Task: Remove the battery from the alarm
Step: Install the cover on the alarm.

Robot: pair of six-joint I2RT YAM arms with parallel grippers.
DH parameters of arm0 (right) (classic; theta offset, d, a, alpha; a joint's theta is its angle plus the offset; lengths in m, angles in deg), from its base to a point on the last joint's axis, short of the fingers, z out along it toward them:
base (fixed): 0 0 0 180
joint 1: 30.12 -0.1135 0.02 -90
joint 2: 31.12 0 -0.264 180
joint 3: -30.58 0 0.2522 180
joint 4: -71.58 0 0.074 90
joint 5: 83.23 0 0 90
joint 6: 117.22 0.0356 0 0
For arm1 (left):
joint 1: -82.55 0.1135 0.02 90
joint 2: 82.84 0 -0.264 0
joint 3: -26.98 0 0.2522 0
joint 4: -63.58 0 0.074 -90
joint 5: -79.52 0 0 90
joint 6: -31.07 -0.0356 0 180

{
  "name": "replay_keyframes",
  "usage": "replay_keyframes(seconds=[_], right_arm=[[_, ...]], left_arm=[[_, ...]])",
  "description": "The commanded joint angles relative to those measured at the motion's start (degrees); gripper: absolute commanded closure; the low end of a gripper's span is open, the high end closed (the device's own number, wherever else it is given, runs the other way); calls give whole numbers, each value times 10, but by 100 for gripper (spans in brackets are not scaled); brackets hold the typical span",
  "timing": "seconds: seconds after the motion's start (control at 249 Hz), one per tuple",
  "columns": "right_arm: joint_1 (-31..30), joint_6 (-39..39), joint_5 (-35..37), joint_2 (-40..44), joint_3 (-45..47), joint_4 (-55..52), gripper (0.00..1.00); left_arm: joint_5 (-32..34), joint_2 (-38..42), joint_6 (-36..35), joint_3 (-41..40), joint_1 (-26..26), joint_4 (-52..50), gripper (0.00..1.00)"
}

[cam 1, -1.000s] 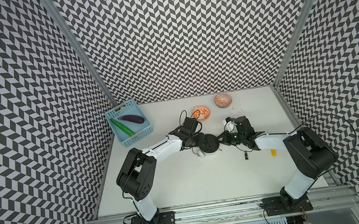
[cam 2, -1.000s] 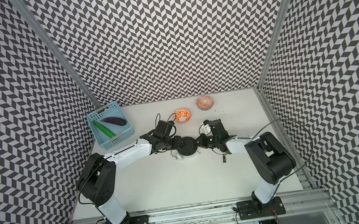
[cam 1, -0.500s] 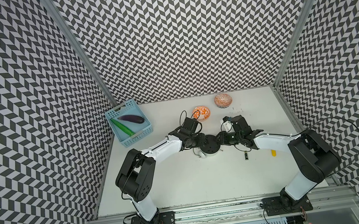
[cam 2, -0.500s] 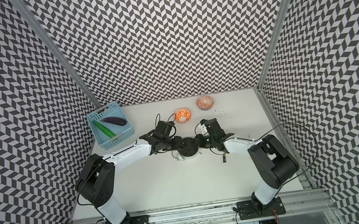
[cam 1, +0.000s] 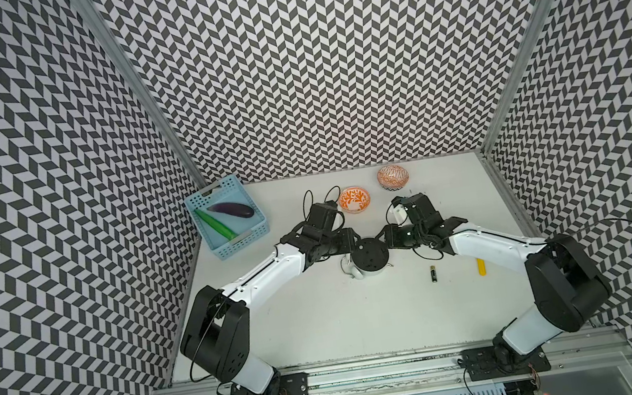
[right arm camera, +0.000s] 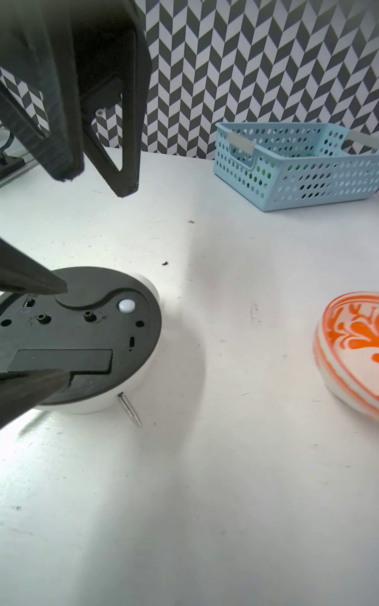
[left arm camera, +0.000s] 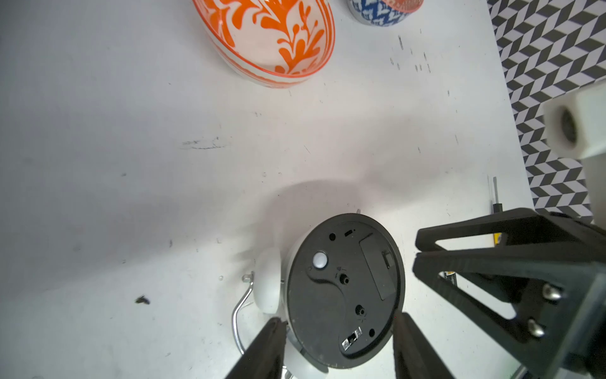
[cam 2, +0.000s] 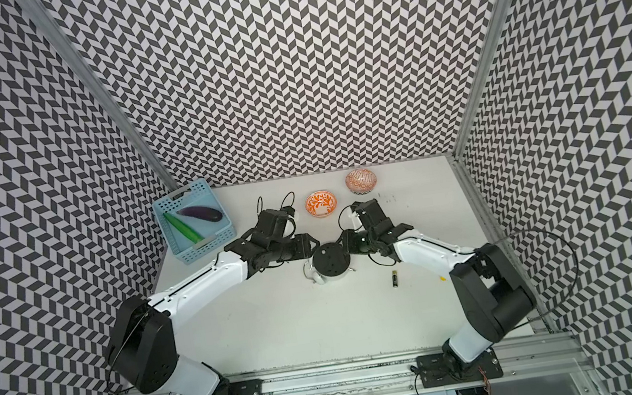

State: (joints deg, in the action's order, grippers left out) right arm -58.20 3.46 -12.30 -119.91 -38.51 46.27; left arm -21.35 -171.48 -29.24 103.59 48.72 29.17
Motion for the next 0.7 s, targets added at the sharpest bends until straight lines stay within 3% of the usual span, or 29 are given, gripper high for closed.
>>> replay_keyframes(seconds=[0.0, 0.152, 0.353, 0.549, 0.697], right_arm=[[9, -42, 28, 24, -6, -30, 56], [66, -73, -113, -15, 42, 27, 55], [77, -77, -203, -67, 50, 96, 56], [76, -72, -235, -109, 49, 124, 60], [76, -73, -210, -143, 45, 105, 70]], left_arm=[[-3, 18, -2, -22, 10, -3, 47], [-46, 0, -3, -47, 10, 22, 47], [-69, -50, -5, -37, 9, 32, 48], [-86, -84, -7, -30, 10, 41, 51], [-96, -103, -4, -29, 10, 51, 54]])
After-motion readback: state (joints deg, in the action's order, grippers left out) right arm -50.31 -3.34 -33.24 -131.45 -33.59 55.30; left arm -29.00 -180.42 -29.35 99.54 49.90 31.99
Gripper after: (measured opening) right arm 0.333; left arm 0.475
